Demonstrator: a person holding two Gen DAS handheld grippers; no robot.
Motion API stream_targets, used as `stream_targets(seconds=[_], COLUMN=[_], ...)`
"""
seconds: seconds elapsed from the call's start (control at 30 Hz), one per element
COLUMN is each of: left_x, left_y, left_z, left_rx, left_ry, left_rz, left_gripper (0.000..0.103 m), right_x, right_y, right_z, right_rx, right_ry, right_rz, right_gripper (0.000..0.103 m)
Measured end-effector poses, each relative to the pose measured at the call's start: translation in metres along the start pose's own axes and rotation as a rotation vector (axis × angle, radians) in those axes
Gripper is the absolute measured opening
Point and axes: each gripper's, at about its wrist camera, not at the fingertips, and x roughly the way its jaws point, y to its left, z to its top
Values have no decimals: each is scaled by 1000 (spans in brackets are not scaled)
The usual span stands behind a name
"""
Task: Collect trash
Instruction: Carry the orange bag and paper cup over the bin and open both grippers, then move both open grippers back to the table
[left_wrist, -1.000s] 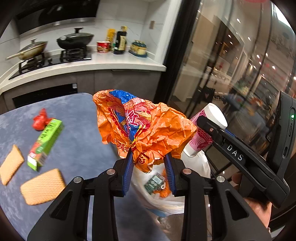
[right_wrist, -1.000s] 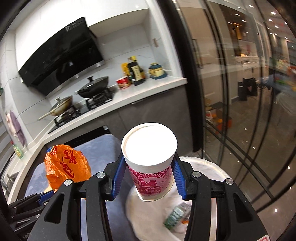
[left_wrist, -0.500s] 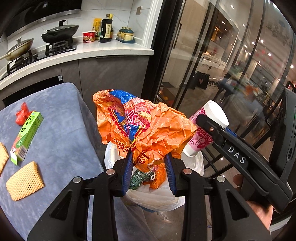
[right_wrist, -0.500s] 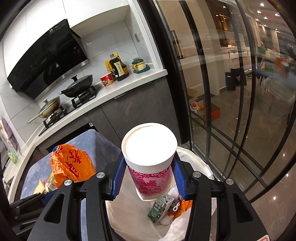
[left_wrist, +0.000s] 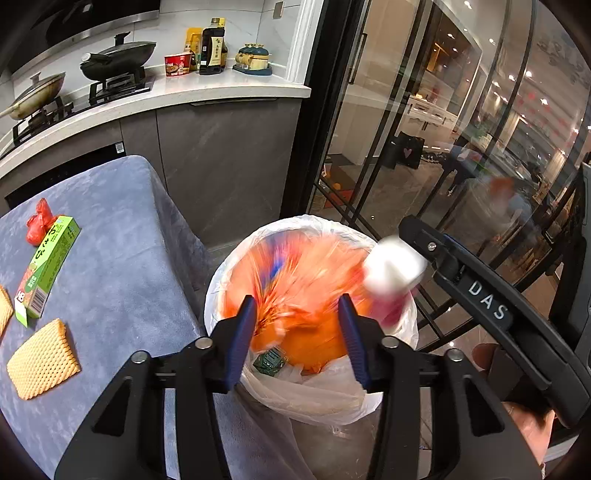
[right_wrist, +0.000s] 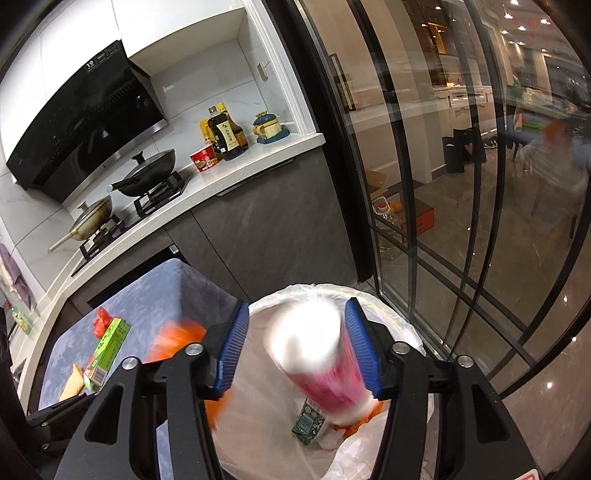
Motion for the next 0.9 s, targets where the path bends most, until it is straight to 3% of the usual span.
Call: stream_targets(seconds=[0.5, 0.9], left_x=[-3, -28], left_y=[14, 55], left_z=[0, 0], left_rx=[-35, -98], left_ry=[-9, -47], left_rz=[21, 64], left_gripper=[45, 45], right_x=[1, -3], right_y=[2, 28], right_z=[0, -5], right_rx=[-3, -38], right_ry=[-2, 1], right_rz=[3, 35], right_gripper=[54, 54])
